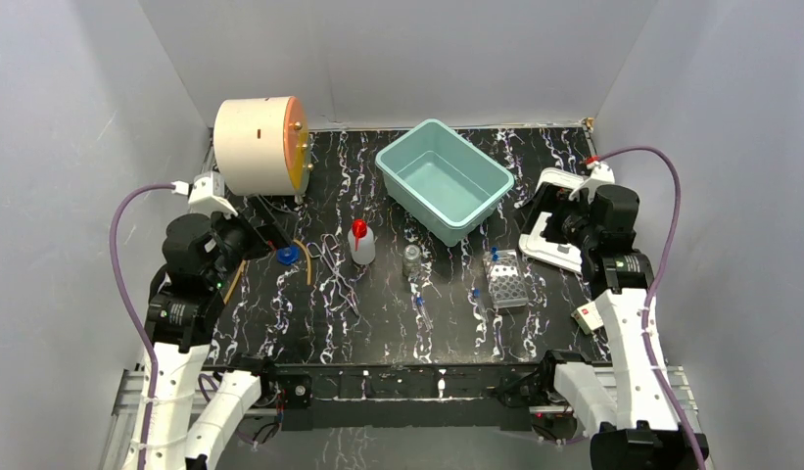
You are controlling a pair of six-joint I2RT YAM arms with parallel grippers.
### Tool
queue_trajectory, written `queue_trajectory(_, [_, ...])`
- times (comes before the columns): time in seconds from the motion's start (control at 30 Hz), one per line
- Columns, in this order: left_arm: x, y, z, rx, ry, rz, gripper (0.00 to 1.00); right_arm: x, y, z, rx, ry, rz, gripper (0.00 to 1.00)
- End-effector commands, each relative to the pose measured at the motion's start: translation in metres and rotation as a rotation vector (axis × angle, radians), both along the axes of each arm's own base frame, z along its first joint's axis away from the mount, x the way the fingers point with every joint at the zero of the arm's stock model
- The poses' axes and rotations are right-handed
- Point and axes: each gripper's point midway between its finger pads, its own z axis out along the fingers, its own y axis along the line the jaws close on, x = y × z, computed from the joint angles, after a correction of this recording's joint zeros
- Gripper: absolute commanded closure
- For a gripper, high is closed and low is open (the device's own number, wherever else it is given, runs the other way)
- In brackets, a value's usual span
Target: Organize the chemistry lab equipment
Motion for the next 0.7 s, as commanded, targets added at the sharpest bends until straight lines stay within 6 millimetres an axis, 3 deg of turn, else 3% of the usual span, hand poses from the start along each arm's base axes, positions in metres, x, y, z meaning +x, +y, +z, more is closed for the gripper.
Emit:
queue_trajectory(0.0, [-0.004, -0.013, 0.0, -0.027, -0.007, -0.07, 0.02, 0.004, -0.009, 0.034, 0.007, -0.151, -0.074, 0.02])
queue_trajectory(0.23, [-0.014, -0.021, 0.003, -0.066, -0.038, -0.111, 0.02, 0.0, 0.016, 0.03, 0.056, -0.049, 0.085, 0.02])
queue_trajectory(0.47, [-0.023, -0.034, -0.004, -0.069, -0.028, -0.209, 0.02, -0.008, 0.036, 0.059, 0.109, -0.106, 0.211, 0.01])
queue_trajectory(0.67, [-0.028, -0.039, -0.015, -0.072, 0.003, -0.243, 0.02, -0.021, 0.073, 0.074, 0.129, -0.107, 0.377, 0.09])
